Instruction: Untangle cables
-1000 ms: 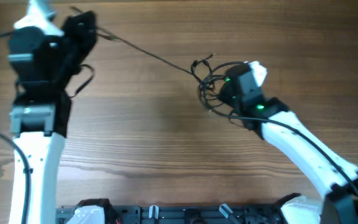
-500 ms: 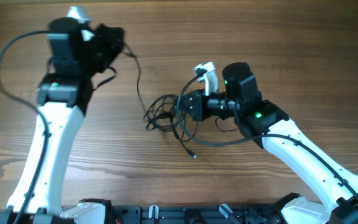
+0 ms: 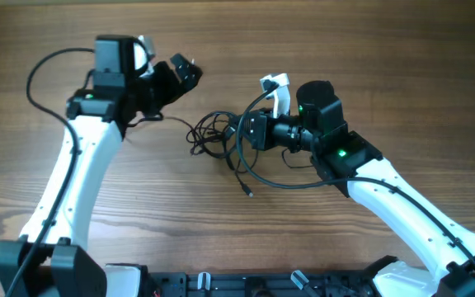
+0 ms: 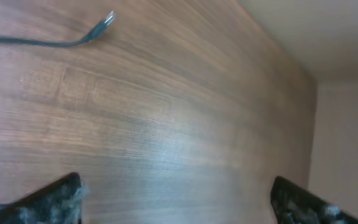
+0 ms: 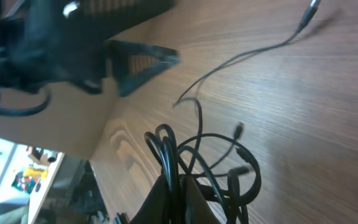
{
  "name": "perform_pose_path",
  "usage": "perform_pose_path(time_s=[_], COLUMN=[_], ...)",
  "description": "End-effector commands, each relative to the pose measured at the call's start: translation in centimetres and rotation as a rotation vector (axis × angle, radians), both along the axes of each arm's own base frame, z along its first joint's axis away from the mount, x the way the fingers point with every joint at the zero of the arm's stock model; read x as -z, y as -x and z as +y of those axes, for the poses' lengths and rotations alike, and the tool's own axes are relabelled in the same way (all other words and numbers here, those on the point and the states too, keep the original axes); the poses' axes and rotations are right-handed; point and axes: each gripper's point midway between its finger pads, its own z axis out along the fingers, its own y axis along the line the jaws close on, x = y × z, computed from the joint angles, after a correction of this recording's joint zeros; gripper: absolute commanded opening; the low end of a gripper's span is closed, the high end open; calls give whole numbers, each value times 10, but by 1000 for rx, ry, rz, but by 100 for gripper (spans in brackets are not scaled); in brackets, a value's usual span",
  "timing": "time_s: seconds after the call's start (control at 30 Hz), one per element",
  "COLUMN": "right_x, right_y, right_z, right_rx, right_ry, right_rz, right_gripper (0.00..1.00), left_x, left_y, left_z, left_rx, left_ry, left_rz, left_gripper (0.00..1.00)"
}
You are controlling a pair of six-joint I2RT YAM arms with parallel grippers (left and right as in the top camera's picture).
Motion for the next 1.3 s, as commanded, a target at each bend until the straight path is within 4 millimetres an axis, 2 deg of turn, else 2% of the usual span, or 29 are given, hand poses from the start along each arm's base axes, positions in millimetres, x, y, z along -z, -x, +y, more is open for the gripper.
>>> perform_pose_path(time_s=[0.0, 0.07, 0.17, 0.3, 0.37, 0.57, 0.83, 0.9, 0.97, 1.03, 1.13, 1.27], right_x=[10, 14, 1, -6, -7, -7, -9, -9, -9, -10, -10, -10], right_y=[-8, -5, 2, 9, 11, 11, 10, 10, 10, 10, 10, 10], right_z=[-17, -25, -32, -32, -31, -31, -31, -31, -31, -31, -31, -31], right_rx=[58, 29, -70, -129, -143, -145, -142, -140, -140, -142, -142, -140], right_ry=[24, 17, -62, -108, -113, -114, -116, -119, -120, -121, -121, -123], right_rz=[62, 99, 104, 115, 117, 114, 103, 108, 109, 111, 111, 118], right_gripper=[4, 4, 4, 4, 4, 4, 4, 4, 4, 4, 4, 4], left_x=[-14, -5, 2, 4, 10, 30, 39, 39, 40, 40, 40, 39], left_y=[26, 41, 57, 63, 65, 69, 83, 83, 81, 77, 74, 73], left_z=[-18, -21, -30, -48, -60, -75, -75, -75, -75, -76, -76, -77], left_rx=[397, 524, 670, 758, 793, 843, 877, 877, 877, 874, 871, 869], left_ry=[-99, -166, -225, -224, -198, -179, -172, -175, -176, -181, -189, -186], left_rz=[-200, -219, -255, -293, -285, -233, -167, -167, -172, -191, -202, -203], left_gripper=[65, 59, 58, 58, 59, 60, 59, 52, 35, 14, 4, 4])
